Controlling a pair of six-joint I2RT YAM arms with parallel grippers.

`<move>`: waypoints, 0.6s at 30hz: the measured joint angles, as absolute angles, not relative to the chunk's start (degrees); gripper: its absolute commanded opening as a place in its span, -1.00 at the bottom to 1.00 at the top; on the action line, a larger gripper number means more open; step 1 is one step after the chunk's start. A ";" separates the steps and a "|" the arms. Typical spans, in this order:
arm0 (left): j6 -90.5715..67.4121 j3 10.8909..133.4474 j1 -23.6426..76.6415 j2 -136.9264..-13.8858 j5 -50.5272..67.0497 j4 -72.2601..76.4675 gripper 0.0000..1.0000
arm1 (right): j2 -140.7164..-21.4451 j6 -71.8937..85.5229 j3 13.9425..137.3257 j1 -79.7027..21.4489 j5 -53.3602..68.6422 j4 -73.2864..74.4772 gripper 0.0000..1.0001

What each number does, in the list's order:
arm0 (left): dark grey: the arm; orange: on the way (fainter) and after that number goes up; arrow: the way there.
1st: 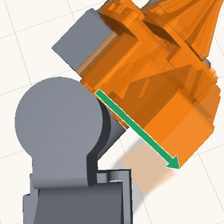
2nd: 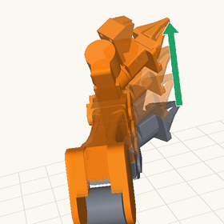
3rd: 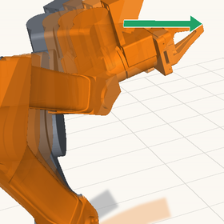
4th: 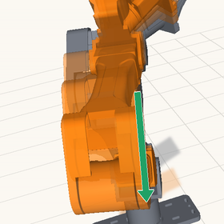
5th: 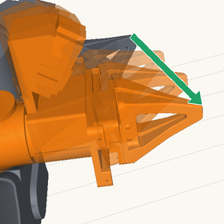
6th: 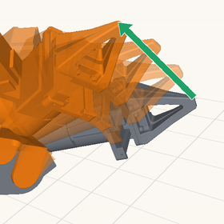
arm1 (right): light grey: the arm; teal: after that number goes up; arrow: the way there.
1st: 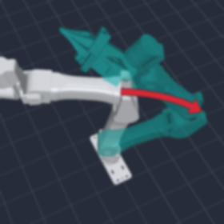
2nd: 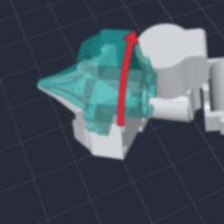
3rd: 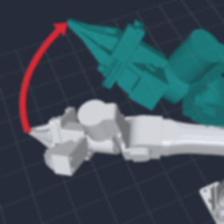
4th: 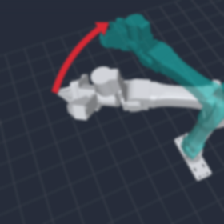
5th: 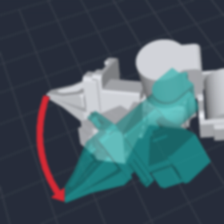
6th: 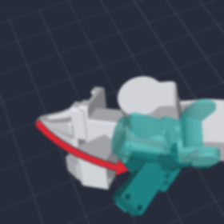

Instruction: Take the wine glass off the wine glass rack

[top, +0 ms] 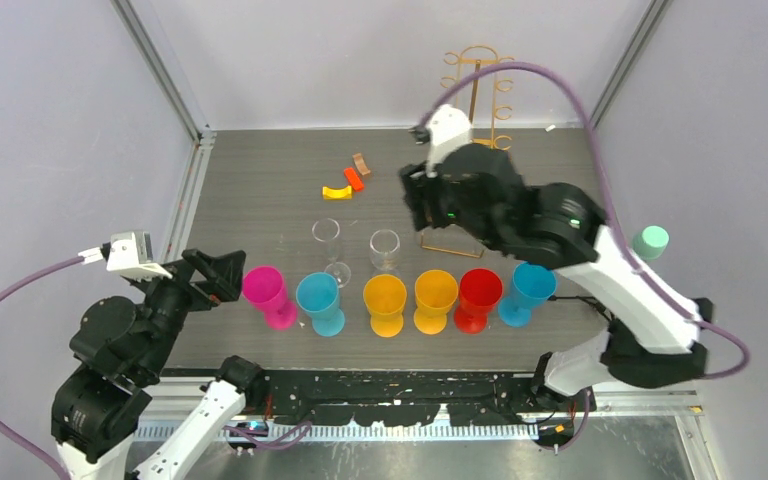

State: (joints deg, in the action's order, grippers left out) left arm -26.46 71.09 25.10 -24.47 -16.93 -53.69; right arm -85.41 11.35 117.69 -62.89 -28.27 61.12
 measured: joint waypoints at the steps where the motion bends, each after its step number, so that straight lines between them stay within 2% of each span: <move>1: -26.37 71.35 25.10 -24.12 -16.95 -54.17 0.99 | -82.59 11.11 115.74 -62.89 -30.94 61.10 0.32; 8: -24.51 72.53 25.10 -22.52 -17.41 -57.47 0.99 | -65.95 9.34 108.31 -62.89 -45.80 61.06 0.63; 18: -21.02 79.83 25.10 -22.63 -20.93 -58.59 0.99 | -48.16 7.05 105.06 -62.89 -49.63 59.59 0.67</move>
State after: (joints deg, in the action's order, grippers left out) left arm -21.02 79.83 25.10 -22.63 -20.93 -58.59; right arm -48.16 7.05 105.06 -62.89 -49.63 59.59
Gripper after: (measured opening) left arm 0.994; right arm 0.836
